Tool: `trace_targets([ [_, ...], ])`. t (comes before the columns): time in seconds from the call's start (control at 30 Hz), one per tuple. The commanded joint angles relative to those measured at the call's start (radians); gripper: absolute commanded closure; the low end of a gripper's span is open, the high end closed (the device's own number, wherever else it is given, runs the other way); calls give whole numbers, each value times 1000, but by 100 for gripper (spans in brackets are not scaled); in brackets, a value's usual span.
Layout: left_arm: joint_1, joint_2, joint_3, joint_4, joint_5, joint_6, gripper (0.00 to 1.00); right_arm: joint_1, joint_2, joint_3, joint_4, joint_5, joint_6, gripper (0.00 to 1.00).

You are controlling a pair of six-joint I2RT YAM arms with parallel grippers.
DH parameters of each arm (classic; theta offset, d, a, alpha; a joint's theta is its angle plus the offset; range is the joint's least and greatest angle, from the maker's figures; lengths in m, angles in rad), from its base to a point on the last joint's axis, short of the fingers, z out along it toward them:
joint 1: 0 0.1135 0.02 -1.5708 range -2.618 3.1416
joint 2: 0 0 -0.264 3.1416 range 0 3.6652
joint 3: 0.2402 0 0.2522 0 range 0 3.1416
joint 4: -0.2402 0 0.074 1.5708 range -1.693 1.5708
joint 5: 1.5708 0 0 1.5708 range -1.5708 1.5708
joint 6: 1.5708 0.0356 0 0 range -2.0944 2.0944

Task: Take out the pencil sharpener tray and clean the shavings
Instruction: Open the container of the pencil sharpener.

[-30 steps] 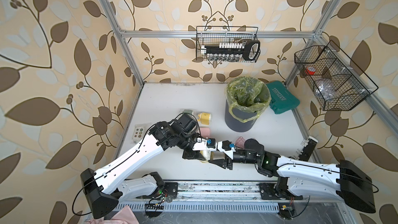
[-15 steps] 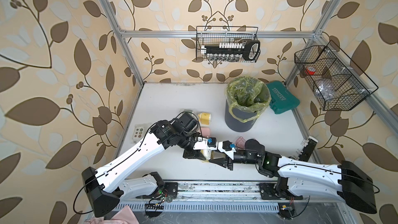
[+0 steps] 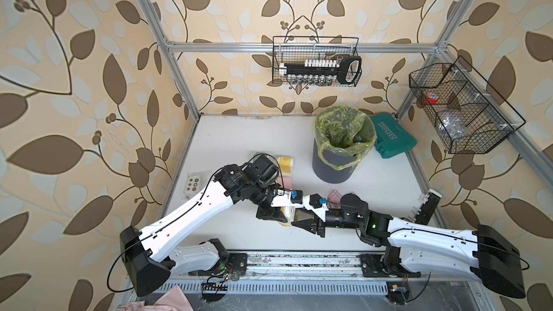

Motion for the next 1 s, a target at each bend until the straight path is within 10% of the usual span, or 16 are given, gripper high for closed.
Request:
trace_targets([
  [0.0, 3, 4, 7, -100, -46, 3, 100, -4, -42, -11, 43, 58, 49, 100],
  [0.97, 1, -8, 7, -99, -69, -17, 100, -9, -182, -51, -54, 44, -5, 100],
])
